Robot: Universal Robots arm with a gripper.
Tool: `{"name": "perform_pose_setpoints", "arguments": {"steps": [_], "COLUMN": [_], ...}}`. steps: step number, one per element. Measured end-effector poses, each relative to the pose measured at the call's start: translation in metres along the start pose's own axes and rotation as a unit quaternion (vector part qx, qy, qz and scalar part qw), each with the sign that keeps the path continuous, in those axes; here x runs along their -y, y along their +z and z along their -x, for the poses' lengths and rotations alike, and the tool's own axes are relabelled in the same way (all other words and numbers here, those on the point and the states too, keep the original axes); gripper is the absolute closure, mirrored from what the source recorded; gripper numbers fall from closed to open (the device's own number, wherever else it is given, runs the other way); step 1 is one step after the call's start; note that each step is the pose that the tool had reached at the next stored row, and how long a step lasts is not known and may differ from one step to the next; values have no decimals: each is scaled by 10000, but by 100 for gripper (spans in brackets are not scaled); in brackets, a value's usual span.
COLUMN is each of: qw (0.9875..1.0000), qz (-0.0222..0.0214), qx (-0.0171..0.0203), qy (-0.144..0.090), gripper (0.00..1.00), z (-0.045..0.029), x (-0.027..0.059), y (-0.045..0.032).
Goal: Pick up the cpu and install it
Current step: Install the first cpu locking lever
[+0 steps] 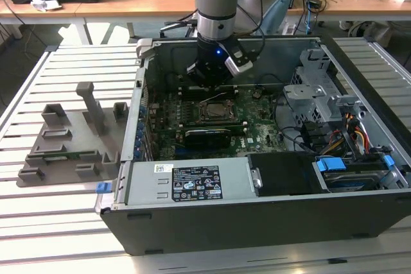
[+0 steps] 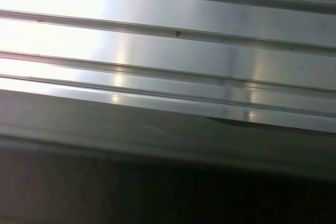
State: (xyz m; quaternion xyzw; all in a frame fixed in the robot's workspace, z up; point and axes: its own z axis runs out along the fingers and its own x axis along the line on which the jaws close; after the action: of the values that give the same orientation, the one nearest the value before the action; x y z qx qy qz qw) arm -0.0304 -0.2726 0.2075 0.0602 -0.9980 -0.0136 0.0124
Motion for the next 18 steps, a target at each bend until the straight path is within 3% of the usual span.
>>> {"name": "perform_pose_setpoints", "arguments": {"steps": [3,8,11,18], "qw": [10000,10000,10000,10000], "qz": [4,5,13,19], "qx": [0,0,1,-39], "qy": [-19,-34,-35,-36], "gripper": [89,89,89,89], "z": [-33,-37,-46,-20], "x": [-14,-22,56,56], "y": [-12,-178,-181,-152]}}
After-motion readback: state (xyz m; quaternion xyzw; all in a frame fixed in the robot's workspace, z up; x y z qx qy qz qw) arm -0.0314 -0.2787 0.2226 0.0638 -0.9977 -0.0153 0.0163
